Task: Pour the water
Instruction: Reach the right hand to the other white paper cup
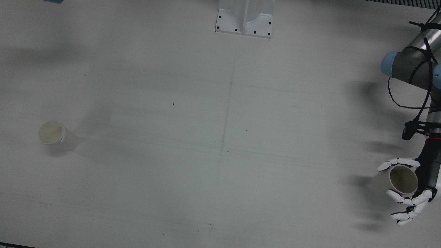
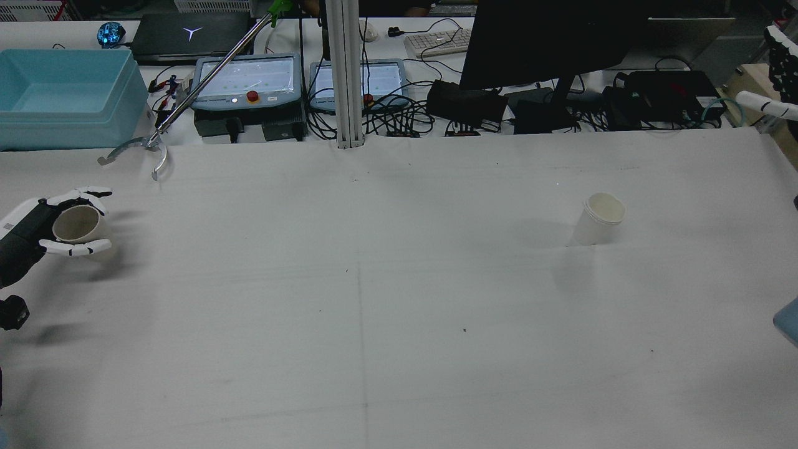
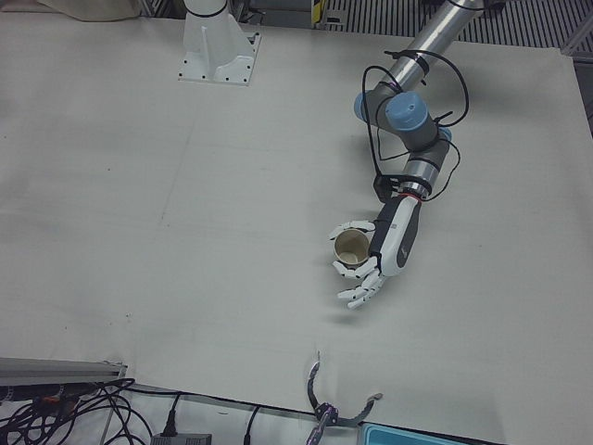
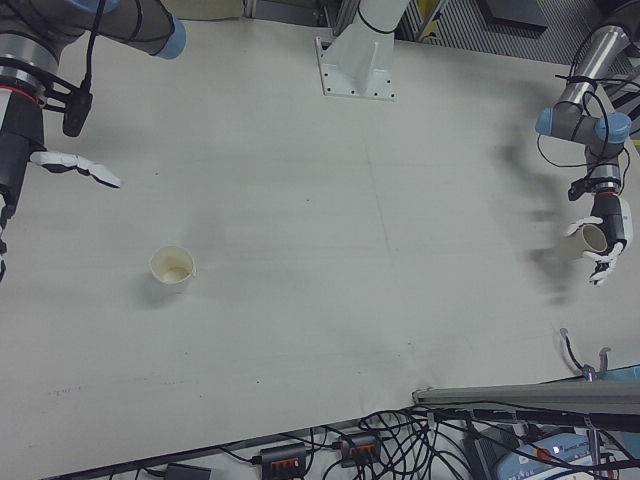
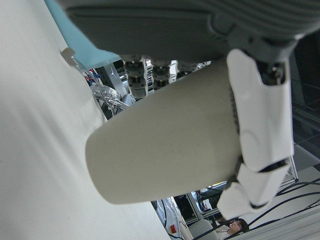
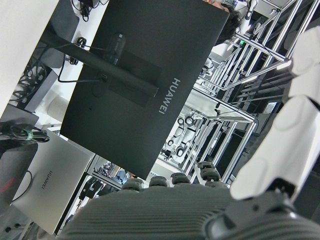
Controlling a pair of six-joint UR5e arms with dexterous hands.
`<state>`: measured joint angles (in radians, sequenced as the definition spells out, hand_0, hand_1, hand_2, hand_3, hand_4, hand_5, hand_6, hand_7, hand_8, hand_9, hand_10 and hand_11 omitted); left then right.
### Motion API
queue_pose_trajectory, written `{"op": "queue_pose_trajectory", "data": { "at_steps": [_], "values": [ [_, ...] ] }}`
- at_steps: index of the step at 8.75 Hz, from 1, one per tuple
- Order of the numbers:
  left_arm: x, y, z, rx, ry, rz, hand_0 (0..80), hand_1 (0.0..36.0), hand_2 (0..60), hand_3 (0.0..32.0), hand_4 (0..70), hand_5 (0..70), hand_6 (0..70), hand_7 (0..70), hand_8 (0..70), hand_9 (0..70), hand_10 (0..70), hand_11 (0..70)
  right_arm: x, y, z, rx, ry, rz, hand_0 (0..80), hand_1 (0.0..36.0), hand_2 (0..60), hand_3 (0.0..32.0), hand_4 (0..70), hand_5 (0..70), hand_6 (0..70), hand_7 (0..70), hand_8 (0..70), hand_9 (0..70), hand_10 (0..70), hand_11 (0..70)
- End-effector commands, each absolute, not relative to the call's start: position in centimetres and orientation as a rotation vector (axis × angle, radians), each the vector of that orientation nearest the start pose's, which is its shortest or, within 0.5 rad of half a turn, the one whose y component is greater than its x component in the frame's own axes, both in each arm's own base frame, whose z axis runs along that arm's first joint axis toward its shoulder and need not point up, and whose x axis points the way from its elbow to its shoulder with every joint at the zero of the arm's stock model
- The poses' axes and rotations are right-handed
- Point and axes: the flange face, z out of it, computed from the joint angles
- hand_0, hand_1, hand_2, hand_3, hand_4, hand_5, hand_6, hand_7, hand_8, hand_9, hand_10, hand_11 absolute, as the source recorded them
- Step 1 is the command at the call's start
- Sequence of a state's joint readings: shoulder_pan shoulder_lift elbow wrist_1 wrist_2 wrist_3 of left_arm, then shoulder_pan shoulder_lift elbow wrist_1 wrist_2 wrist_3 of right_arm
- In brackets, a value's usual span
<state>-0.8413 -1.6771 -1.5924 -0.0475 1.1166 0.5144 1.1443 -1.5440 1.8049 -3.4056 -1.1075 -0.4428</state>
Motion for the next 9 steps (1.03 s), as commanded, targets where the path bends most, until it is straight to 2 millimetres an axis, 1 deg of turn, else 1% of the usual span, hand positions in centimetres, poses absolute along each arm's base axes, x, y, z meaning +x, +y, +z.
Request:
{"op": "queue_pose_trajectory", "data": {
  "at_steps": [1,2,3,4,5,6,7,8,9],
  "values": [
    [22.5,-51.7,58.0,0.138,2.111,-1.653,51.4,36.0,60.0,0.0,42.4,69.0,15.8,28.0,10.6,17.6,9.8,16.6,-14.8,-50.7,63.2,-0.626,2.383,-2.332,45.5,14.2,19.2,0.0,5.5,0.0,0.8,0.6,2.2,4.4,3.4,6.3],
    [21.3,-51.1,57.2,0.146,2.118,-1.655,51.7,36.0,60.0,0.0,40.8,69.0,16.0,28.3,10.7,17.7,9.7,16.5,-16.0,-50.3,63.4,-0.693,2.403,-2.351,49.6,19.4,18.5,0.0,5.5,0.0,0.3,0.1,2.4,4.7,4.0,7.9],
    [19.9,-50.1,57.3,0.151,2.119,-1.663,52.0,36.0,60.0,0.0,39.7,68.7,15.9,28.0,10.7,17.6,9.6,16.4,-17.2,-49.7,63.9,-0.724,2.419,-2.349,50.9,20.9,16.7,0.0,1.7,0.0,0.0,0.0,2.0,4.2,4.0,8.1],
    [19.0,-49.5,57.4,0.14,2.111,-1.685,51.9,36.0,60.0,0.0,39.4,68.6,15.9,28.0,10.8,17.7,9.6,16.4,-17.8,-48.8,66.9,-0.719,2.421,-2.366,50.1,20.1,16.0,0.0,0.0,0.0,0.0,0.0,2.3,4.6,4.6,8.9],
    [17.9,-48.7,57.3,0.143,2.112,-1.695,52.0,36.0,60.0,0.0,39.4,68.9,16.2,28.2,10.9,17.9,9.6,16.4,-18.3,-48.7,68.6,-0.684,2.432,-2.345,48.8,18.9,15.6,0.0,0.0,0.0,0.0,0.0,2.3,4.5,4.7,8.9],
    [17.3,-48.2,57.5,0.144,2.108,-1.699,52.1,36.0,60.0,0.0,39.2,68.6,16.1,28.1,10.9,17.8,9.6,16.4,-18.7,-48.1,69.2,-0.658,2.439,-2.359,47.7,17.3,15.2,0.0,0.0,0.0,0.0,0.0,2.2,4.2,4.5,8.4],
    [17.2,-48.0,57.7,0.144,2.102,-1.701,52.2,36.0,60.0,0.0,39.2,68.8,16.2,28.2,10.9,17.9,9.6,16.4,-19.8,-47.5,70.0,-0.594,2.447,-2.377,47.4,16.4,14.5,0.0,0.0,0.0,0.0,0.0,2.1,3.9,3.9,7.6],
    [17.2,-48.0,57.7,0.144,2.102,-1.701,52.3,36.0,60.0,0.0,39.0,68.7,16.1,28.0,10.9,17.9,9.6,16.4,-21.4,-46.8,70.2,-0.55,2.471,-2.389,46.3,15.1,16.1,0.0,0.3,0.0,0.0,0.0,1.6,3.6,3.3,6.4],
    [17.2,-48.0,57.8,0.144,2.1,-1.701,52.3,36.0,60.0,0.0,38.8,68.4,16.0,27.8,10.8,17.7,9.5,16.3,-22.1,-46.4,70.6,-0.538,2.48,-2.405,46.1,14.8,16.9,0.0,1.5,0.0,0.0,0.0,1.4,3.4,2.9,5.8]
  ]
}}
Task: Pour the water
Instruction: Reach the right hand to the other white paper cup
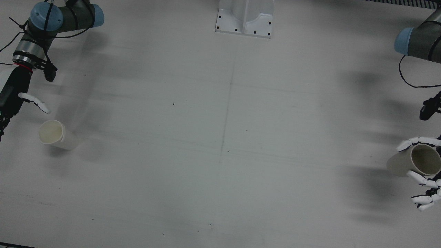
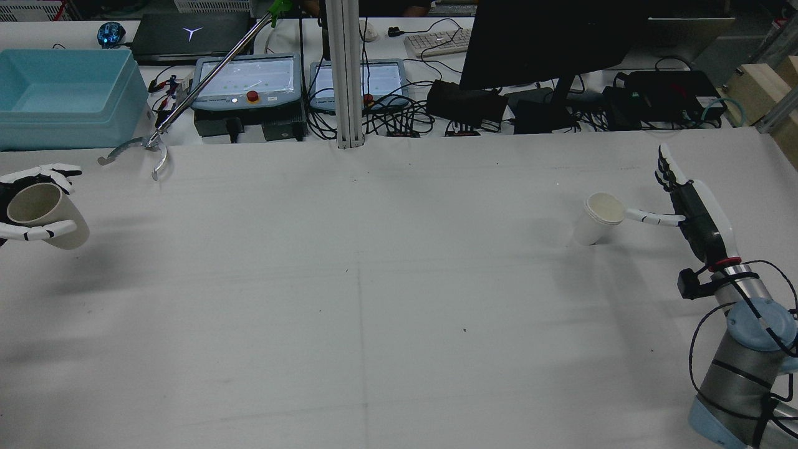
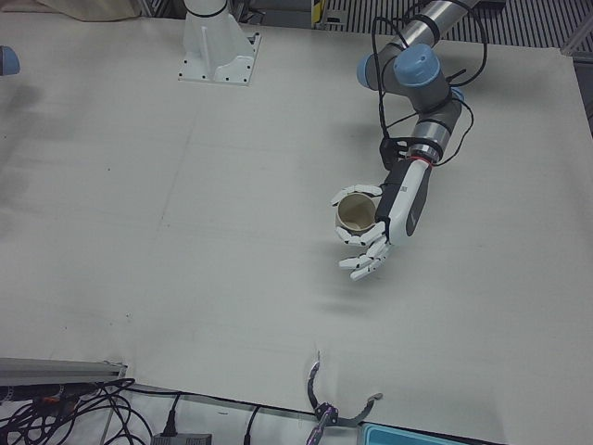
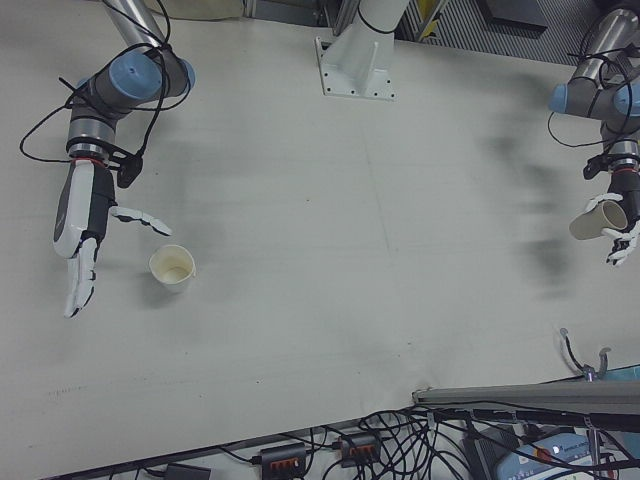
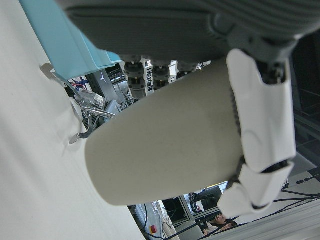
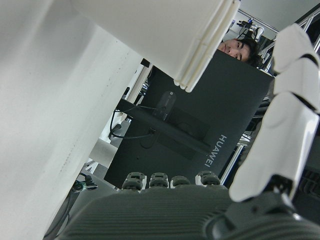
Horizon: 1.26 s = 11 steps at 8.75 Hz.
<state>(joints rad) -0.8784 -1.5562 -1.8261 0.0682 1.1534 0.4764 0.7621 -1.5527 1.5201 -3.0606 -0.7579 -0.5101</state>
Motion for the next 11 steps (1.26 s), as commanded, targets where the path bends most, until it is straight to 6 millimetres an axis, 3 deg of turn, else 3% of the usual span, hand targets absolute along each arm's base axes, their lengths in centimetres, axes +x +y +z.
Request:
{"op": "queue_pose_trajectory", "data": {
  "at_steps": [1,4,7,11],
  "values": [
    [17.2,-48.0,57.9,0.145,2.099,-1.702,52.4,36.0,60.0,0.0,38.6,68.5,15.9,27.7,10.7,17.6,9.4,16.2,-22.3,-46.3,71.4,-0.544,2.477,-2.424,46.1,15.1,17.5,0.0,2.1,0.0,0.0,0.0,1.5,3.5,3.0,5.9],
    [17.1,-48.0,58.2,0.148,2.092,-1.706,51.8,36.0,60.0,0.0,38.6,69.1,16.2,27.7,10.9,17.8,9.5,16.3,-24.1,-46.5,71.2,-0.536,2.496,-2.438,46.4,15.7,19.1,0.0,3.1,0.0,0.0,0.0,1.1,3.5,3.1,6.2],
    [17.2,-48.0,58.6,0.151,2.08,-1.709,52.0,36.0,60.0,0.0,37.8,68.3,15.9,27.3,10.9,17.8,9.6,16.4,-26.4,-48.4,70.9,-0.537,2.498,-2.436,46.7,16.4,20.4,0.0,5.2,0.0,1.5,0.0,1.2,3.9,3.1,6.2],
    [17.4,-48.0,59.4,0.155,2.062,-1.716,52.1,36.0,60.0,0.0,37.3,67.9,16.0,27.1,11.4,18.4,9.8,16.8,-26.7,-48.6,70.6,-0.534,2.502,-2.432,46.7,16.2,20.5,0.0,6.3,0.0,2.3,0.9,1.4,4.1,3.1,6.1]
  ]
}}
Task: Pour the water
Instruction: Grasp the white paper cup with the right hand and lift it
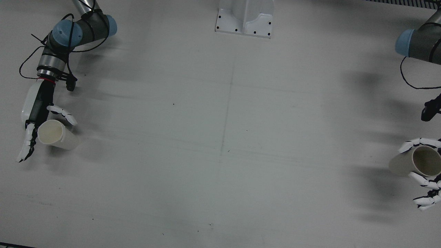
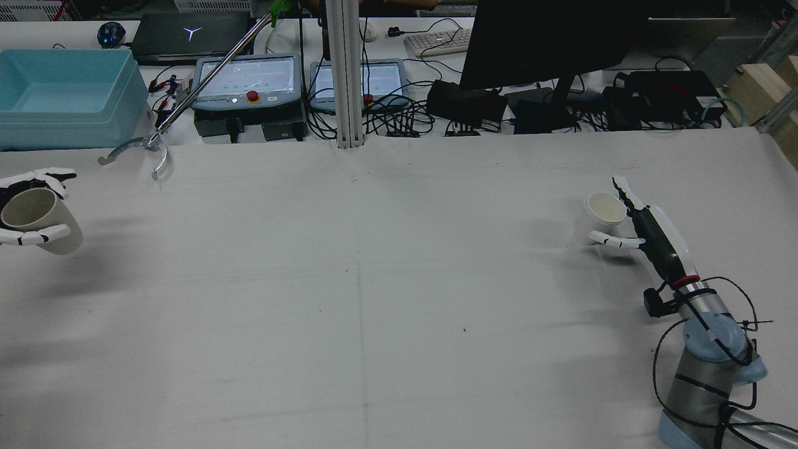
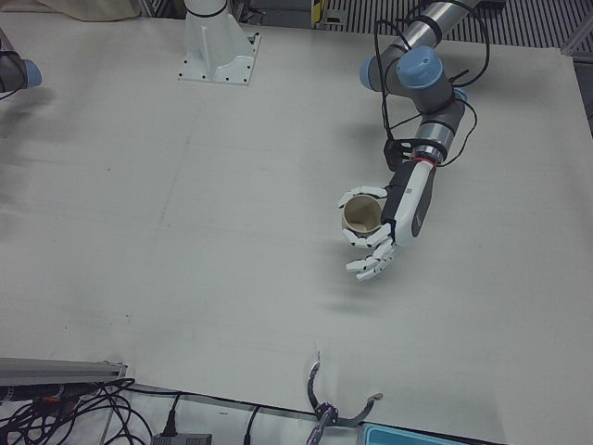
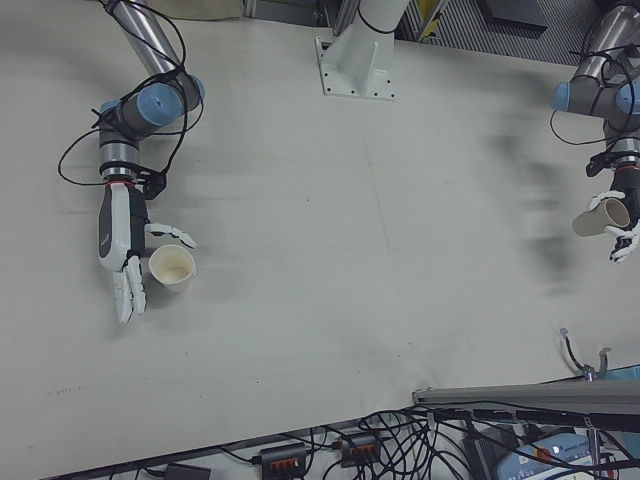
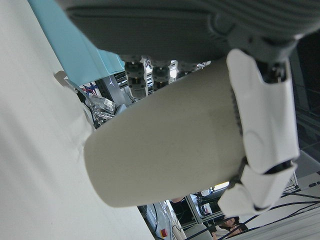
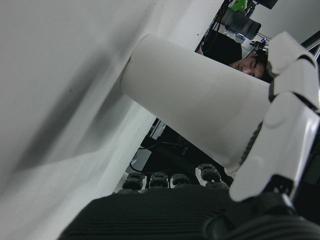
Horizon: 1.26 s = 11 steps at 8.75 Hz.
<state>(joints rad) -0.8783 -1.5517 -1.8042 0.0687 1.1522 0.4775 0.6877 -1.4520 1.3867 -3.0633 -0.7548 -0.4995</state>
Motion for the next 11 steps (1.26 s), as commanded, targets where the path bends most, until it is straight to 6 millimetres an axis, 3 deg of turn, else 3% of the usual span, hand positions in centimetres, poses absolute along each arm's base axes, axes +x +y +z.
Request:
{"op": "queue_pose_trajectory", "data": {
  "at_steps": [1,2,3,5,6,7,8,9,11],
  "values": [
    [17.4,-48.0,59.6,0.156,2.057,-1.718,52.1,36.0,60.0,0.0,37.5,67.8,16.1,27.1,11.4,18.4,9.9,16.9,-26.7,-48.6,70.7,-0.534,2.502,-2.432,46.6,15.5,19.4,0.0,9.7,0.0,2.7,1.5,1.9,4.4,3.2,6.2],
    [17.4,-48.0,59.7,0.157,2.053,-1.719,52.1,36.0,60.0,0.0,37.2,67.8,16.0,27.1,11.5,18.5,9.9,16.9,-26.7,-48.6,70.7,-0.534,2.502,-2.432,46.8,15.1,19.1,0.0,14.0,1.3,2.6,1.8,2.1,4.7,3.4,6.3],
    [17.3,-47.9,59.8,0.157,2.053,-1.719,52.4,36.0,60.0,0.0,37.1,67.6,16.0,26.9,11.5,18.5,9.9,16.9,-26.7,-48.6,70.7,-0.534,2.502,-2.432,47.0,14.8,19.6,0.0,19.9,14.1,2.7,2.3,2.3,5.1,3.8,6.7],
    [17.4,-48.0,60.0,0.158,2.05,-1.721,52.4,36.0,60.0,0.0,36.8,67.2,15.9,26.9,11.6,18.7,10.0,17.0,-26.8,-48.6,70.5,-0.533,2.504,-2.429,47.0,14.3,24.2,0.0,32.0,58.8,4.8,7.2,2.9,5.8,4.8,7.8],
    [17.3,-48.0,59.9,0.159,2.052,-1.721,52.4,36.0,60.0,0.0,36.7,67.1,15.9,26.7,11.6,18.7,10.0,17.0,-26.7,-48.6,70.5,-0.532,2.502,-2.43,46.2,12.7,24.2,0.0,34.4,70.0,6.4,9.3,4.2,7.7,5.3,8.2],
    [17.3,-48.0,60.0,0.158,2.051,-1.723,52.6,36.0,60.0,0.0,36.6,66.9,15.8,26.5,11.6,18.6,10.0,17.1,-26.7,-48.7,70.3,-0.527,2.503,-2.422,46.1,13.1,28.3,0.0,36.0,70.0,7.7,11.1,5.0,9.3,6.0,9.1],
    [17.2,-48.0,59.9,0.159,2.053,-1.723,52.6,36.0,60.0,0.0,36.7,66.8,15.7,26.5,11.6,18.7,10.0,17.1,-26.7,-48.8,69.9,-0.519,2.503,-2.413,46.1,15.5,37.9,0.0,35.6,70.0,7.5,11.2,4.8,9.2,6.1,9.4],
    [17.1,-48.0,59.7,0.159,2.057,-1.723,53.2,36.0,60.0,0.0,37.0,66.9,15.8,26.3,11.7,18.7,10.1,17.3,-26.1,-49.2,68.1,-0.496,2.513,-2.37,45.9,16.4,41.4,0.0,34.7,70.0,7.3,11.2,4.5,8.8,6.0,9.3],
    [17.1,-48.1,59.1,0.155,2.071,-1.717,53.3,36.0,60.0,0.0,37.3,66.9,15.7,26.2,11.5,18.5,10.1,17.2,-22.5,-51.2,62.0,-0.515,2.495,-2.247,46.4,16.3,38.0,0.0,34.1,70.0,7.3,11.2,3.8,7.7,5.1,8.1]
  ]
}}
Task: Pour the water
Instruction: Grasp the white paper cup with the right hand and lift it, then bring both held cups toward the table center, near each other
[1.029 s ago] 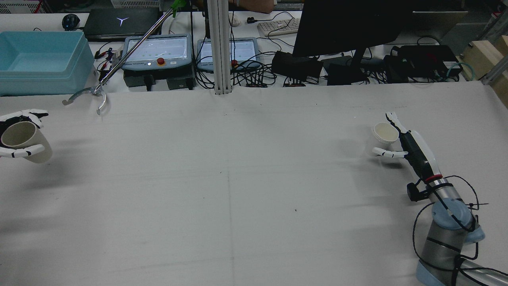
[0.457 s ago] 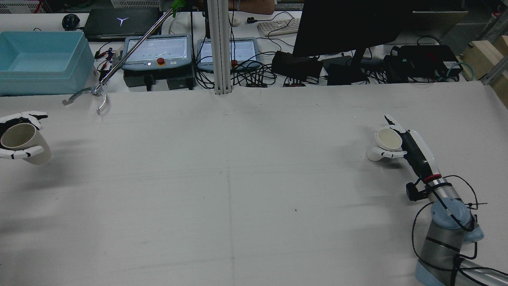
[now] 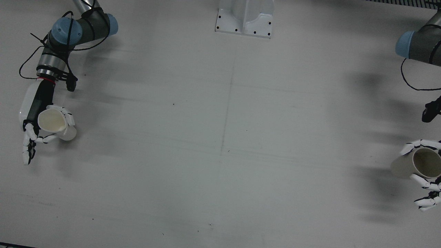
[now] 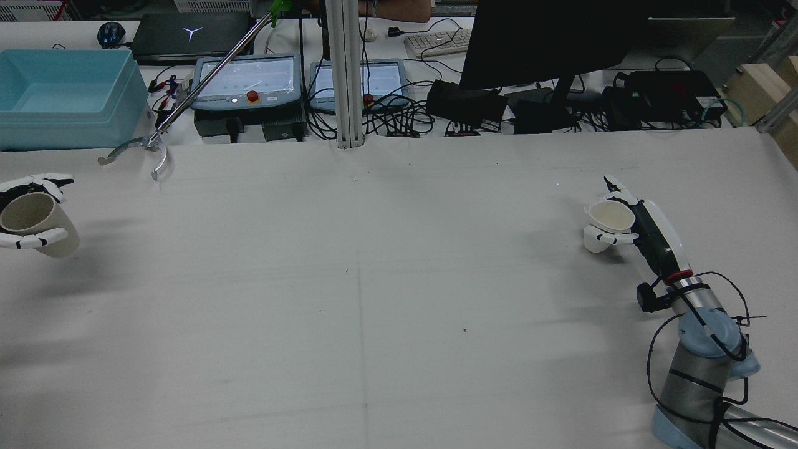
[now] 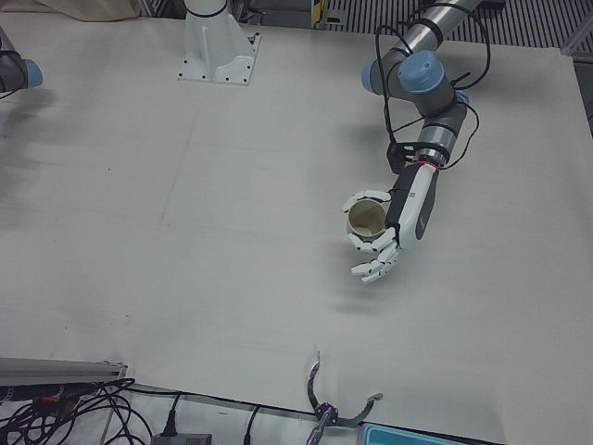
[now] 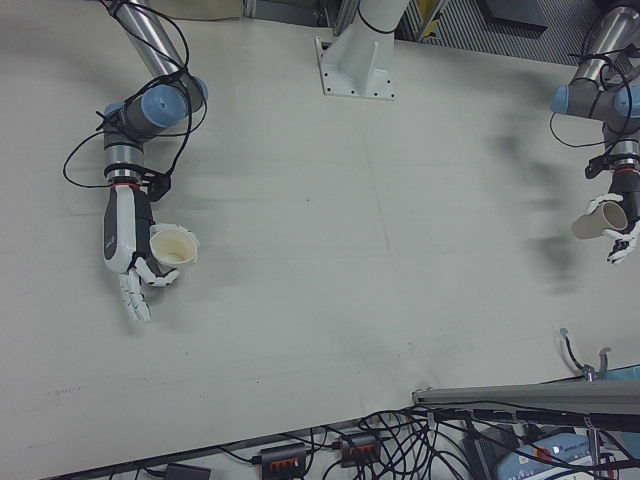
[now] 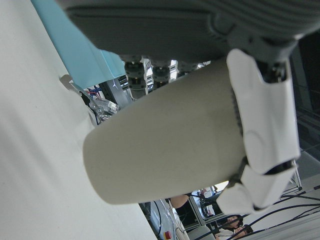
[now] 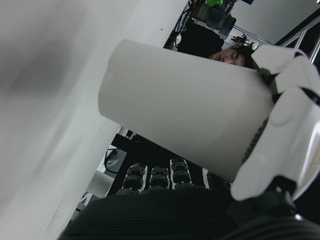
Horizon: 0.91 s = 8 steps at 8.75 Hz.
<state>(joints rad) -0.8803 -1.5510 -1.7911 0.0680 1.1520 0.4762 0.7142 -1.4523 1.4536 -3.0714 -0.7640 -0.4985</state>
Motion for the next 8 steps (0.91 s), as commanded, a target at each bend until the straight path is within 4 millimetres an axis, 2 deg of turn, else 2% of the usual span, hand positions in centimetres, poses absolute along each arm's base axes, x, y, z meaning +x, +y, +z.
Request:
{"op": "queue_pose_trajectory", "data": {
  "at_steps": [1,2,3,4,6,7,8],
  "values": [
    [17.6,-48.1,58.6,0.145,2.083,-1.705,53.1,36.0,60.0,0.0,37.6,67.3,15.7,26.3,11.6,18.5,9.9,17.0,-21.7,-51.2,57.9,-0.505,2.497,-2.208,46.8,16.7,37.8,0.0,34.3,70.0,7.8,12.0,3.7,7.5,4.9,7.8],
    [18.5,-48.1,57.9,0.124,2.086,-1.675,53.0,36.0,60.0,0.0,38.0,67.7,15.9,26.6,11.7,18.6,9.9,16.9,-21.1,-51.1,54.9,-0.499,2.502,-2.179,47.0,17.2,38.2,0.0,34.2,70.0,8.4,12.8,3.7,7.5,4.8,7.7],
    [19.6,-49.1,56.3,0.111,2.097,-1.605,52.8,36.0,60.0,0.0,38.8,68.9,16.3,27.2,11.9,18.9,9.9,17.0,-21.0,-51.1,52.7,-0.485,2.514,-2.14,47.4,17.7,37.9,0.0,33.3,70.0,8.7,13.3,3.7,7.5,4.7,7.6],
    [21.2,-50.6,53.4,0.119,2.132,-1.554,53.2,36.0,60.0,0.0,39.7,70.0,16.9,27.9,12.1,19.2,9.9,17.0,-20.8,-51.1,51.5,-0.485,2.523,-2.113,47.7,18.4,38.5,0.0,32.1,70.0,9.1,13.7,3.6,7.3,4.4,7.3],
    [25.5,-52.9,47.7,0.102,2.165,-1.473,54.8,36.0,60.0,0.0,41.0,70.0,17.6,28.5,12.6,19.9,10.4,17.7,-20.5,-51.0,50.0,-0.474,2.535,-2.088,48.2,21.9,48.8,0.0,31.8,70.0,10.4,15.6,3.6,7.3,4.1,7.1],
    [28.5,-53.2,44.6,0.064,2.177,-1.442,54.8,36.0,60.0,0.0,40.8,70.0,17.6,28.7,12.7,20.1,10.4,17.7,-20.3,-50.9,49.3,-0.471,2.534,-2.078,48.5,22.9,50.8,0.0,31.4,70.0,10.5,15.9,3.3,6.9,3.9,6.8],
    [31.5,-52.5,43.1,0.016,2.171,-1.411,54.7,36.0,60.0,0.0,41.0,70.0,17.8,29.1,12.9,20.3,10.5,17.9,-20.3,-51.1,48.4,-0.465,2.537,-2.057,48.7,23.0,50.6,0.0,30.9,70.0,10.6,16.2,3.1,6.7,3.9,6.8]
  ]
}}
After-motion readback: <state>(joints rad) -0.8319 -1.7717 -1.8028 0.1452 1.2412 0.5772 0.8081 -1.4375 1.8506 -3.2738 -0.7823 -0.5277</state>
